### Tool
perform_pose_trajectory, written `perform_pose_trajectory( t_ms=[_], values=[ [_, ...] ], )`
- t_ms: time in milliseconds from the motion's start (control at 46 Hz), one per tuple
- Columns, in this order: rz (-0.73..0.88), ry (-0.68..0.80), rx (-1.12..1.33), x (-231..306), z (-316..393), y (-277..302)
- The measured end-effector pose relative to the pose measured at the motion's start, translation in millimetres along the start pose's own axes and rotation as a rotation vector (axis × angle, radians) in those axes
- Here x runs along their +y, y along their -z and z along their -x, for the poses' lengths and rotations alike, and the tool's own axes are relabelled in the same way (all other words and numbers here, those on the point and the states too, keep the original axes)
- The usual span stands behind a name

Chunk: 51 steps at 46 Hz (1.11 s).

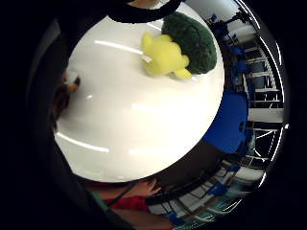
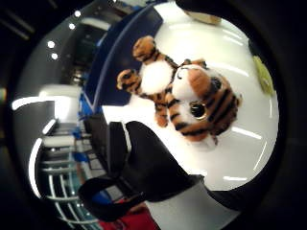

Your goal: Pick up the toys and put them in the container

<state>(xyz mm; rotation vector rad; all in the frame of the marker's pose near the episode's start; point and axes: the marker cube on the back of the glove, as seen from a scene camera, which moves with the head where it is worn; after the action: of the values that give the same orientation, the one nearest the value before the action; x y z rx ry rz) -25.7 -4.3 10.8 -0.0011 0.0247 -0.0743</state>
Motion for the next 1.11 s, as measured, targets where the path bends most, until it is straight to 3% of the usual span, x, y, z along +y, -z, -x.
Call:
perform_pose_trajectory(
  t_ms=[435, 739, 1108],
  values=[
    [0.077, 0.108, 0.035, -37, 68, -32],
    [0.144, 0.061, 0.142, -50, 70, -56],
    [-0.023, 0.072, 0.178, -47, 69, -62]
  ],
)
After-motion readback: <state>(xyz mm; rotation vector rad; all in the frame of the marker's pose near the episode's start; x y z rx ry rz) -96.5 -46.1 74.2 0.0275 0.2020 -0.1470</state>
